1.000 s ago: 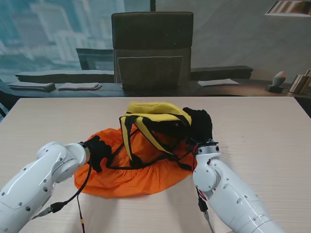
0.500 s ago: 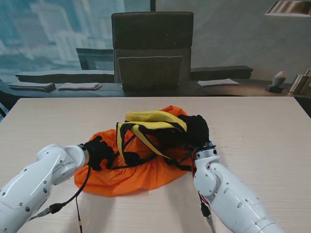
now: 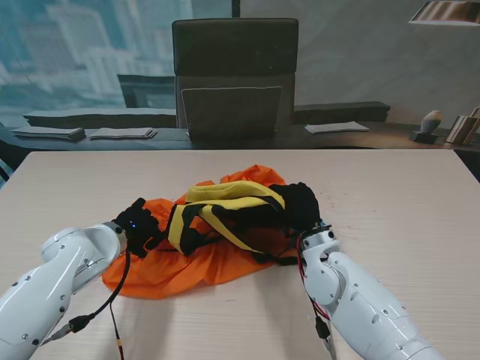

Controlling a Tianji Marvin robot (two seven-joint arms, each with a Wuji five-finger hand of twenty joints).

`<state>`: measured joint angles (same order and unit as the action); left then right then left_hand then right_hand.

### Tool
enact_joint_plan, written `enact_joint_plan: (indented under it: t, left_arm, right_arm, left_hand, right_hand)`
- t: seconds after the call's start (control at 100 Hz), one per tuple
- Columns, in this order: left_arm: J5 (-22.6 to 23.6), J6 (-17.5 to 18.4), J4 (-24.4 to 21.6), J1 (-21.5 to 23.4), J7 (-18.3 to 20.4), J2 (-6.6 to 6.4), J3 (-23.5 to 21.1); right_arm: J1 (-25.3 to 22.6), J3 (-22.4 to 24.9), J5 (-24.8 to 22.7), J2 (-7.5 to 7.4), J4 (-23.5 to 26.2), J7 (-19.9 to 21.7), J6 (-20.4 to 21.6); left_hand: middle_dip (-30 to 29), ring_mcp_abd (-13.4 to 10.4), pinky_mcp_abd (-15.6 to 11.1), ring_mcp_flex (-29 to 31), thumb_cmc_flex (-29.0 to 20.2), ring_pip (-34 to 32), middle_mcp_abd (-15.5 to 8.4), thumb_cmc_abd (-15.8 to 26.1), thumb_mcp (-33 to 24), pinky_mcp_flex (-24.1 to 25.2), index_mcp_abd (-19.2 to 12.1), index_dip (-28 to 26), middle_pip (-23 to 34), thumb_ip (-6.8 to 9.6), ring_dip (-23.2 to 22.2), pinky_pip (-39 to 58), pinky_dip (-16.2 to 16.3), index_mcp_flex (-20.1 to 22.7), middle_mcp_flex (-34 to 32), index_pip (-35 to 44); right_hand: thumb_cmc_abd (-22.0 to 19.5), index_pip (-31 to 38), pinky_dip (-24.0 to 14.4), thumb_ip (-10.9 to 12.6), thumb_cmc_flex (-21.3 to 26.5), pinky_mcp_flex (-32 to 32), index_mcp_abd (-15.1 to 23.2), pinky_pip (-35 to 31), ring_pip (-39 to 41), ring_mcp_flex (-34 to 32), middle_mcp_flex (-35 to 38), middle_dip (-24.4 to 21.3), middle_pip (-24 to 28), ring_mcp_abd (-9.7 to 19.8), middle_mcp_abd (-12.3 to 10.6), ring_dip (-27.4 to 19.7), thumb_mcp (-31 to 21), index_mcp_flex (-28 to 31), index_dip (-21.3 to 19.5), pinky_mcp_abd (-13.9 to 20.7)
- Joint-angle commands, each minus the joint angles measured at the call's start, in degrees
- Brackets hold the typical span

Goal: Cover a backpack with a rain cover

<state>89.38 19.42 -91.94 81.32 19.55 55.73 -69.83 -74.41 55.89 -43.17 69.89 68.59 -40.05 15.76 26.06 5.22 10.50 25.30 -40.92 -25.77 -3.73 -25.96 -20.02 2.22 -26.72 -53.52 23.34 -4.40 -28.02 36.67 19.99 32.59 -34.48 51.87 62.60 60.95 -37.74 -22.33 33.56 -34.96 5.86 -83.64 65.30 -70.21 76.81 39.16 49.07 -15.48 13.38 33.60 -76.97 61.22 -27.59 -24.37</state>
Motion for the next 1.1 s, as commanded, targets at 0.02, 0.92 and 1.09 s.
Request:
enact_joint_plan:
  t: [0.02,0.92,1.09]
  left_arm:
    - [-1.42,-0.59,-3.35,2.05,-0.98,0.1,-1.76]
    - [-3.92,0.05,-11.99,10.76,-28.98,1.62,-10.99]
    - [-8.16,1.73,-14.31,11.29,-21.85,2.15,-10.86]
  right_arm:
    - [-0.54,-0.21,-2.33,-1.47,1.36,2.23,0.1]
    - [4.54,-10.95,-12.74,-5.24,6.09,14.5,-8.54]
    - [5.06,-12.5,-12.36,-4.84,5.45,13.83,-10.15]
  left_hand:
    - [0.77,1.44,2.64,4.56,-1.14,-2.35,1.49,2.65,-2.14,-0.3,-1.36,-3.24,1.23,-1.96,-1.48,5.12,1.89,1.35,-2.94,3.6]
    - [-1.59,2.25,2.98,8.78,-1.18,-3.73,3.09,4.76,-11.94,-6.43,4.46,-9.05,1.58,-5.61,-1.26,12.14,4.8,-5.02,-4.06,8.63]
    - [-0.51,0.36,1.55,10.43,-0.21,-5.38,0.07,1.6,-10.94,-8.29,5.9,-3.5,3.53,-4.29,-2.65,11.9,4.74,-0.99,-4.95,7.8]
  right_hand:
    - [-4.01,3.48,-1.4,3.18,5.34,-1.11,4.77,-2.28,8.22,-4.52,5.65,2.5,5.79,2.77,1.54,3.19,-5.6,2.83,-0.42,0.53]
    - [-2.8,3.5,-2.41,2.75,5.3,-3.59,6.0,-3.58,12.47,-4.6,6.3,3.83,7.67,3.79,1.56,5.27,-5.05,3.9,0.93,0.94]
    - [-2.88,3.47,-2.49,2.8,5.28,-3.64,5.94,-3.61,12.67,-4.55,6.27,4.06,7.84,3.9,1.5,5.34,-5.02,3.83,0.9,0.9]
